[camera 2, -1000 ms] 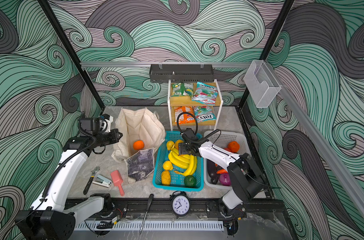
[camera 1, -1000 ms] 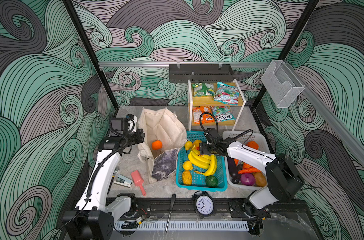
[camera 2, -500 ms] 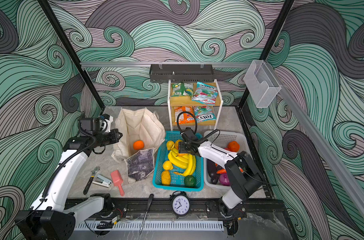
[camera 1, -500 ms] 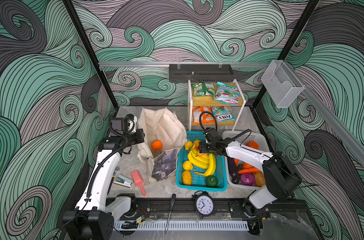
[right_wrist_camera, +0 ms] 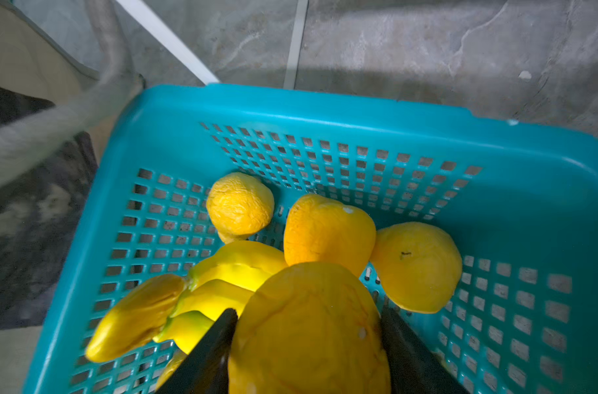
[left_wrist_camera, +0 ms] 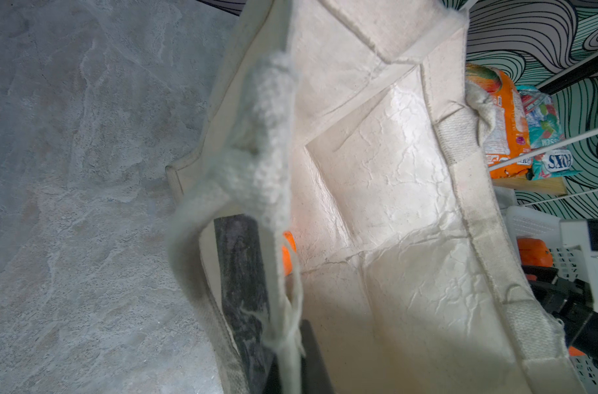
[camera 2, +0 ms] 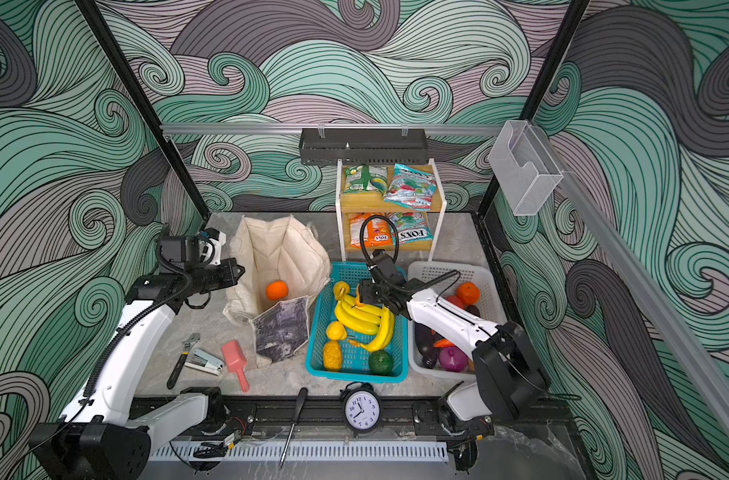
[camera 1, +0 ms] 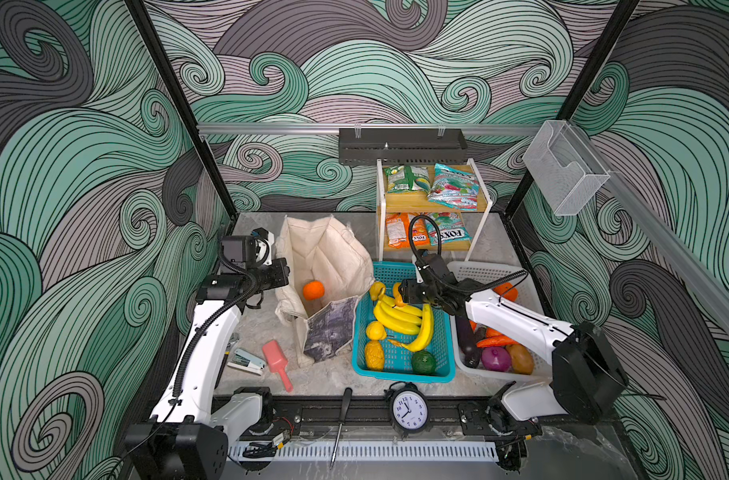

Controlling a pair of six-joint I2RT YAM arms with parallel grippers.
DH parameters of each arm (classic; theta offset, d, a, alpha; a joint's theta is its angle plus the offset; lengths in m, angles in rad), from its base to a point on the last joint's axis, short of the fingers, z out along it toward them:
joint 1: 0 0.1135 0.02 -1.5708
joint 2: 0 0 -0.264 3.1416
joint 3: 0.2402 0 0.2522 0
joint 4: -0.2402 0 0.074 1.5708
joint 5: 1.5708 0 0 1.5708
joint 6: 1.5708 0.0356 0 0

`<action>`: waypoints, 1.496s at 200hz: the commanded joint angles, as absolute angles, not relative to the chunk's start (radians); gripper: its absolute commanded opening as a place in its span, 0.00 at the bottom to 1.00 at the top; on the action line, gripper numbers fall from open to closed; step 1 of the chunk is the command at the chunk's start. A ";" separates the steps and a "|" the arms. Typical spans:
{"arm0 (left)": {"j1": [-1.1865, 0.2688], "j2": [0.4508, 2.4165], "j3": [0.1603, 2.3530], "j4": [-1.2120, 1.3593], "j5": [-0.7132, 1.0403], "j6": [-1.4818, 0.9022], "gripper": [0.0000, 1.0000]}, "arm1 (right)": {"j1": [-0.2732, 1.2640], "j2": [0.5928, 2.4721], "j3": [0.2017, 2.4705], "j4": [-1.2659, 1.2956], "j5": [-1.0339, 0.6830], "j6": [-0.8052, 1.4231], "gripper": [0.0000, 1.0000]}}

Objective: Place the food into the grocery bag and tie it
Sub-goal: 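Lower the right gripper and grasp the yellow pear in the teal basket, then lift the yellow pear with the right gripper over the tote bag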

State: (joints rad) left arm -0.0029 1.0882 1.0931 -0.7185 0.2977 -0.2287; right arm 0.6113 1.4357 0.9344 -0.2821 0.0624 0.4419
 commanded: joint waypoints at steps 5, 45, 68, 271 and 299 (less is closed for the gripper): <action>-0.008 1.069 1.097 -0.720 0.288 -0.213 0.00 | 0.611 1.382 0.931 -0.265 0.043 0.416 0.63; -0.008 1.065 1.097 -0.720 0.285 -0.212 0.00 | 0.613 1.339 0.963 -0.318 0.034 0.394 0.63; -0.008 1.060 1.095 -0.717 0.287 -0.212 0.00 | 0.622 1.275 0.985 -0.335 0.031 0.388 0.62; -0.011 1.084 1.094 -0.720 0.293 -0.213 0.00 | 0.956 2.010 1.918 -0.600 -0.165 0.266 0.61; -0.011 1.086 1.097 -0.721 0.297 -0.212 0.00 | 0.963 2.090 1.930 -0.579 -0.193 0.310 0.60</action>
